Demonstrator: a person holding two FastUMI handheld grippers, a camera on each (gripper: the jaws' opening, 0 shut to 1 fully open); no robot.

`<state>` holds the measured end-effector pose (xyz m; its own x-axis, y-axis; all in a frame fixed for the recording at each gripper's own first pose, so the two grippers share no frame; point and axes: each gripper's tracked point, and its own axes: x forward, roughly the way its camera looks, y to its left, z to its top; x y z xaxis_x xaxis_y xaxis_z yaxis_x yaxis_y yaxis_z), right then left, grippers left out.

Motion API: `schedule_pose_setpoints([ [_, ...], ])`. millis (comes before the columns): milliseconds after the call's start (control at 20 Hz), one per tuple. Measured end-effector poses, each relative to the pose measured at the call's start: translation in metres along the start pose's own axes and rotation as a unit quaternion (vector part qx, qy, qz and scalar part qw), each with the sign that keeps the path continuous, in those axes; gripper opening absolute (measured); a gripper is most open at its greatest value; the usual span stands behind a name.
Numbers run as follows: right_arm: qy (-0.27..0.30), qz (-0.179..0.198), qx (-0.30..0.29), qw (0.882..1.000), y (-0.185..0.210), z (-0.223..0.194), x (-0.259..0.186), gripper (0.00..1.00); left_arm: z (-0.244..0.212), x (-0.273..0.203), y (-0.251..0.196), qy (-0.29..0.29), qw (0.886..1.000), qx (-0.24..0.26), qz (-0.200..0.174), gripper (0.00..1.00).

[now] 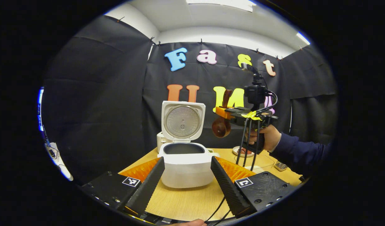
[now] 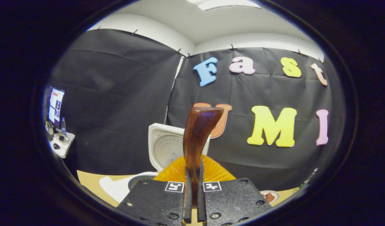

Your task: Close the left gripper, press the button to open the rice cooker; take a wooden spoon from the chopstick holder with the right hand, scoop a spoonful of rice and pour it into the rice cooker, then put the wooden spoon back into the chopstick holder.

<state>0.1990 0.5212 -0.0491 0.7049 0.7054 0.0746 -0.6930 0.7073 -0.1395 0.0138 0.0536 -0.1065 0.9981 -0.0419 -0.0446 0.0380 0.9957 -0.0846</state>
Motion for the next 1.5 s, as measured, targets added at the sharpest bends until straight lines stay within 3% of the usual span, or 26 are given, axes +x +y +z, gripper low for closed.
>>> schedule_pose_setpoints([
  [250,0.025,-0.056,0.029,0.998,-0.066,-0.015,-0.045,0.08,0.015,0.020,-0.032,-0.019,1.000,-0.001,-0.020,0.94],
  [350,0.037,-0.101,0.030,0.994,-0.100,-0.022,-0.066,0.09,0.013,0.026,-0.046,-0.018,0.999,0.002,-0.033,0.94],
  [550,0.062,-0.138,0.062,0.987,-0.146,-0.035,-0.106,0.07,0.015,0.036,-0.082,-0.018,0.997,0.002,-0.072,0.94],
  [750,0.075,-0.195,0.053,0.976,-0.200,-0.045,-0.150,0.08,0.021,0.050,-0.104,-0.026,0.996,0.008,-0.086,0.94],
  [1250,0.112,-0.267,0.093,0.953,-0.301,-0.077,-0.246,0.11,0.021,0.073,-0.152,-0.031,0.994,0.012,-0.102,0.94],
  [1400,0.111,-0.249,0.101,0.957,-0.308,-0.089,-0.259,0.11,0.031,0.079,-0.167,-0.044,0.993,0.004,-0.112,0.94],
  [1500,0.118,-0.253,0.118,0.953,-0.321,-0.106,-0.272,0.11,0.038,0.083,-0.169,-0.047,0.993,-0.002,-0.110,0.94],
])
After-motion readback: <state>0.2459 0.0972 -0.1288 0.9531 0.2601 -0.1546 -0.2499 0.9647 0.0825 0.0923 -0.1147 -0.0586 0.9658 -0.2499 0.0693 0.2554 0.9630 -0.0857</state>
